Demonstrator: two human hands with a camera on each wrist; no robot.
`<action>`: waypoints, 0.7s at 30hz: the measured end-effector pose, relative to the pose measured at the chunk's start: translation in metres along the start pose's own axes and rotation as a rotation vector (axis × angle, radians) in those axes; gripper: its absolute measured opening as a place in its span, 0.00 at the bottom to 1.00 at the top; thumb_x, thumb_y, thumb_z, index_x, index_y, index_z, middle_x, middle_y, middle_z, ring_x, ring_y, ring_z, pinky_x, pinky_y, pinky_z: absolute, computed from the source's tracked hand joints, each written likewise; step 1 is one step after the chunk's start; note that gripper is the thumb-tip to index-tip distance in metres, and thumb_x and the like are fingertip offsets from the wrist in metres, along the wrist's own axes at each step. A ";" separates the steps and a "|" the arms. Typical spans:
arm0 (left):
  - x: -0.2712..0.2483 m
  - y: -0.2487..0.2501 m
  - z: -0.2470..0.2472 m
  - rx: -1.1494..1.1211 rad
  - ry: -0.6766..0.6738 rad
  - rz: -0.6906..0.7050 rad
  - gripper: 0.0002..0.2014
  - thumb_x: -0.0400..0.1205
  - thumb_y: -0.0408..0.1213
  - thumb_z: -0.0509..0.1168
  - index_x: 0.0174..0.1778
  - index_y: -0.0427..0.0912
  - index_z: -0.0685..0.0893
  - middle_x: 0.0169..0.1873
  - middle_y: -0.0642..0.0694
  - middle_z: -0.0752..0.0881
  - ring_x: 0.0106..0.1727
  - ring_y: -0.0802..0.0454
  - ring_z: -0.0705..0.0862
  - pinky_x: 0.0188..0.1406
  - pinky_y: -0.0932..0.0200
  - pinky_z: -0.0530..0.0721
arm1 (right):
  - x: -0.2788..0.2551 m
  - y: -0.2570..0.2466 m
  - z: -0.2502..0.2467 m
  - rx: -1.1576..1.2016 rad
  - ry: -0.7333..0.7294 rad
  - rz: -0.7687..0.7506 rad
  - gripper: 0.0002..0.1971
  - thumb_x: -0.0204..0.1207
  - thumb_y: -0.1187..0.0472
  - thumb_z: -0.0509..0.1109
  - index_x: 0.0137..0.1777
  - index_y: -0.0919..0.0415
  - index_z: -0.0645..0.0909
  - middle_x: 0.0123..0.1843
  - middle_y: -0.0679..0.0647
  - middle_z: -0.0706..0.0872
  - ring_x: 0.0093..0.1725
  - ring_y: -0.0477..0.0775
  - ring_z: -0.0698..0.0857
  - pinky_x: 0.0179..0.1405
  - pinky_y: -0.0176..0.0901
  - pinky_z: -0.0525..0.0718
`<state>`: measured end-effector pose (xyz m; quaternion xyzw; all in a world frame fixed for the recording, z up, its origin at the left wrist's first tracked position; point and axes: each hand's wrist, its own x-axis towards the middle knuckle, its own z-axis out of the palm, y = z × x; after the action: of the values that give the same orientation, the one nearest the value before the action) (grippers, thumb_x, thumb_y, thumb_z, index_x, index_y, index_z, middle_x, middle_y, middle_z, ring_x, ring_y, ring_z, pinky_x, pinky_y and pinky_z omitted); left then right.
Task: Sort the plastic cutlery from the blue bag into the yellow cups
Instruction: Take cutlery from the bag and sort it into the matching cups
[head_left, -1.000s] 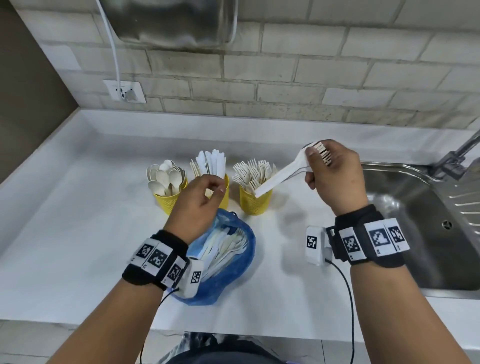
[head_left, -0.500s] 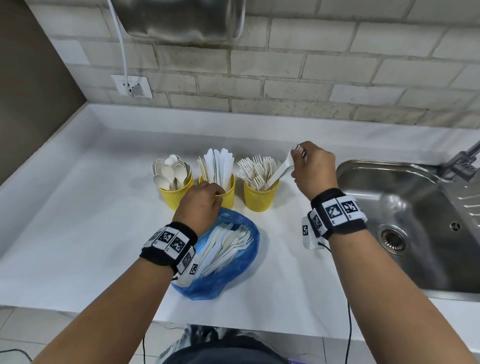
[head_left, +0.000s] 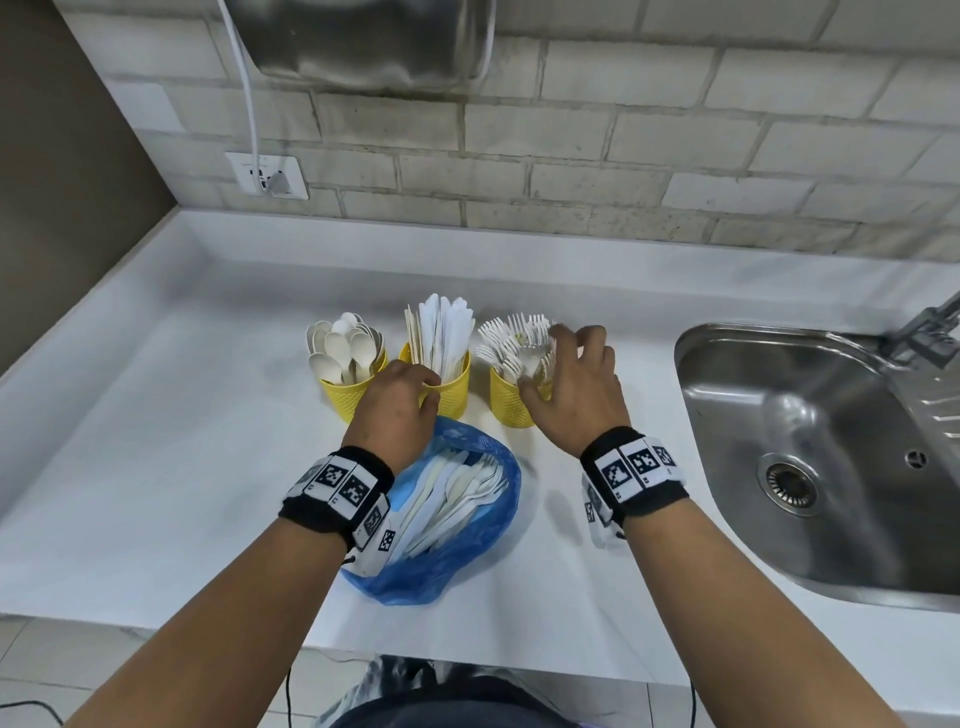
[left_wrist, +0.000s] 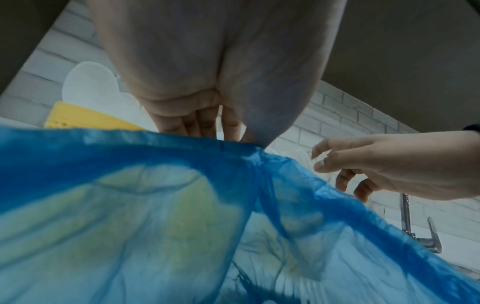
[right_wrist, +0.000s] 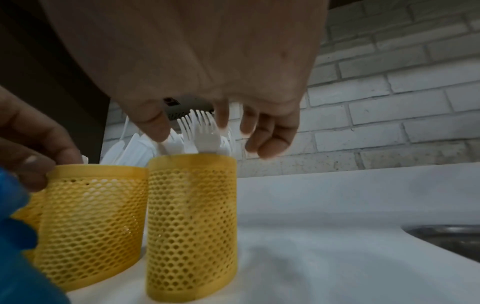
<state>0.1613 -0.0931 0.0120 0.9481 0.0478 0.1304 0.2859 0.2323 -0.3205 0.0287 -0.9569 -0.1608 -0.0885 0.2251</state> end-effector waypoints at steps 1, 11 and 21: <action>-0.001 -0.001 -0.001 -0.012 0.008 0.001 0.10 0.85 0.31 0.68 0.61 0.37 0.88 0.57 0.38 0.84 0.57 0.40 0.85 0.60 0.48 0.84 | -0.003 0.001 0.000 0.045 0.061 -0.010 0.29 0.75 0.48 0.73 0.74 0.59 0.72 0.65 0.61 0.70 0.61 0.66 0.75 0.55 0.58 0.83; -0.006 -0.021 -0.024 0.040 0.230 -0.113 0.12 0.82 0.29 0.68 0.61 0.40 0.86 0.61 0.38 0.81 0.49 0.35 0.86 0.48 0.44 0.87 | -0.017 0.011 0.014 0.156 0.077 -0.076 0.08 0.82 0.61 0.70 0.58 0.62 0.82 0.54 0.60 0.79 0.45 0.66 0.84 0.40 0.50 0.82; 0.007 -0.040 -0.026 0.135 0.225 -0.119 0.10 0.83 0.25 0.65 0.55 0.35 0.91 0.47 0.33 0.87 0.48 0.33 0.84 0.46 0.48 0.83 | -0.014 0.015 0.017 0.112 0.012 -0.098 0.04 0.85 0.65 0.67 0.55 0.64 0.82 0.49 0.61 0.81 0.41 0.68 0.83 0.37 0.46 0.73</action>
<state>0.1599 -0.0450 0.0127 0.9400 0.1443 0.2154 0.2216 0.2259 -0.3294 0.0039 -0.9332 -0.2107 -0.0961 0.2748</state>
